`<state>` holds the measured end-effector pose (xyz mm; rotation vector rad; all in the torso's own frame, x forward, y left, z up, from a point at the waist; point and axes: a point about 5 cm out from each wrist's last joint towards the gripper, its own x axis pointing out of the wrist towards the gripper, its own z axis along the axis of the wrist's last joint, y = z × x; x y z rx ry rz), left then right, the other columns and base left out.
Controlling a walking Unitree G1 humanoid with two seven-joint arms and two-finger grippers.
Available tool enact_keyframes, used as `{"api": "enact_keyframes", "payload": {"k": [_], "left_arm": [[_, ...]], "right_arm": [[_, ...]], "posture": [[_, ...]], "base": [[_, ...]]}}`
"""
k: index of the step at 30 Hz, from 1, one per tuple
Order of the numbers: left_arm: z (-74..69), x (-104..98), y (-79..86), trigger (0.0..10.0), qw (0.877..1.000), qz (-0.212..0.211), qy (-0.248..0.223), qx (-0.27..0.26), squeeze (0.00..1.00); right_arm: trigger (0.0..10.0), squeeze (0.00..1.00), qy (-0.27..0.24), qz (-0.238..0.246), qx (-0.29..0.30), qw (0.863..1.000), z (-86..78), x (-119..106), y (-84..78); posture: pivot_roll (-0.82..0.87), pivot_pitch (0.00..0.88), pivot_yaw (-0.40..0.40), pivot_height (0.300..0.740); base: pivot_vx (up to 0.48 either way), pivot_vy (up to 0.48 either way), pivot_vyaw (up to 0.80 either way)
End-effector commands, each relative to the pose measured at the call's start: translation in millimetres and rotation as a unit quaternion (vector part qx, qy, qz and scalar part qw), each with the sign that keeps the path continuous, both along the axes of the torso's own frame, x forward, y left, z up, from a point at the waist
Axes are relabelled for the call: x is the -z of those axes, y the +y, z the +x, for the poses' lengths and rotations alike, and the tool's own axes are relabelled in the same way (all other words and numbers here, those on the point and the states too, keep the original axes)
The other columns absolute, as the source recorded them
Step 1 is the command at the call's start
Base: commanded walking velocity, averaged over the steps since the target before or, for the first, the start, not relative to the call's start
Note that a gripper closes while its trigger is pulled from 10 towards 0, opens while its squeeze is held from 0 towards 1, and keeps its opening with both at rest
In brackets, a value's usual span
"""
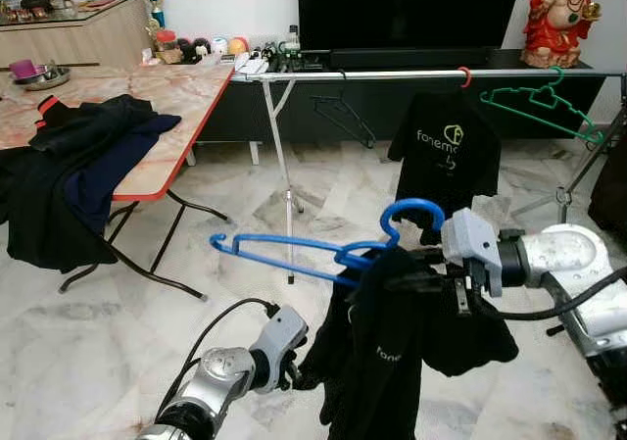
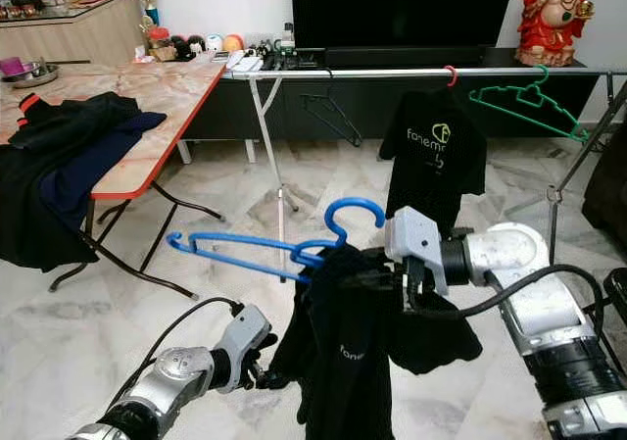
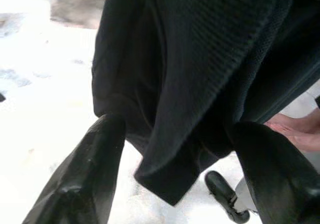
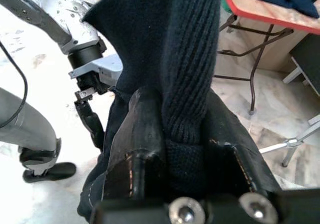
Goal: Hang hanger
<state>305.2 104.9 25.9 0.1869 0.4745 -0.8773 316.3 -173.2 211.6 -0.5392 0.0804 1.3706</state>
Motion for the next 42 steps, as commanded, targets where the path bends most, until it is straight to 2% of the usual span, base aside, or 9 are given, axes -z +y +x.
{"api": "enact_keyframes", "payload": {"k": [1, 7, 12, 25, 32, 37, 38, 39, 42], "left_arm": [[3.5, -2.9, 0.3, 0.0, 1.000, -0.003, -0.007, -0.010, 0.00], [7.6, -4.9, 1.7, 0.0, 0.999, -0.002, -0.017, -0.037, 0.00], [10.0, -6.9, 0.8, 0.0, 0.998, -0.021, -0.021, -0.060, 0.00], [14.9, -11.1, 5.7, 0.0, 0.995, -0.033, -0.030, -0.088, 0.00], [12.5, -10.2, -0.2, 0.0, 0.996, -0.043, -0.021, -0.070, 0.00], [2.0, -2.5, -9.0, 0.0, 0.999, -0.045, 0.011, -0.013, 0.00], [0.0, -0.8, -9.9, 1.2, 0.999, -0.044, 0.018, -0.005, 0.00], [-1.7, 0.7, -10.9, 3.5, 0.999, -0.045, 0.023, -0.001, 0.00], [-1.4, 0.8, -11.9, 3.5, 0.999, -0.046, 0.022, -0.006, 0.00]], "right_arm": [[0.0, 0.00, -0.032, 0.019, -0.010, 0.999, -0.2, -16.5, 5.3], [0.0, 0.00, -0.029, 0.016, -0.011, 0.999, -1.6, -14.5, 4.8], [0.0, 0.00, -0.025, 0.014, -0.014, 0.999, -3.1, -13.1, 4.4], [0.0, 0.00, -0.014, 0.006, -0.013, 1.000, -4.6, -5.2, 3.2], [0.0, 0.00, -0.011, 0.005, -0.011, 1.000, -4.2, -3.4, 2.8], [0.0, 0.00, -0.016, 0.007, -0.008, 1.000, -2.3, -5.4, 3.9], [0.0, 0.00, -0.017, 0.007, -0.007, 1.000, -1.9, -5.9, 4.0], [0.0, 0.00, -0.020, 0.009, -0.005, 1.000, -0.9, -7.3, 4.7], [0.0, 0.00, -0.025, 0.013, -0.004, 1.000, 0.4, -9.6, 6.1]], "posture": [[-0.02, 0.009, 0.005, 0.740], [-0.02, 0.010, 0.004, 0.740], [-0.03, 0.011, 0.002, 0.740], [-0.02, 0.012, 0.000, 0.740], [-0.02, 0.012, -0.002, 0.740], [-0.02, 0.012, 0.000, 0.740], [-0.02, 0.012, 0.000, 0.740], [-0.03, 0.013, 0.000, 0.740], [-0.03, 0.013, 0.001, 0.740]], "base": [[0.000, 0.000, 0.00], [0.000, 0.000, 0.00], [0.000, 0.000, 0.00], [0.000, 0.000, 0.00], [0.000, 0.000, 0.00], [0.000, 0.000, 0.00], [0.000, 0.000, 0.00], [0.000, 0.000, 0.00], [0.000, 0.000, 0.00]]}}
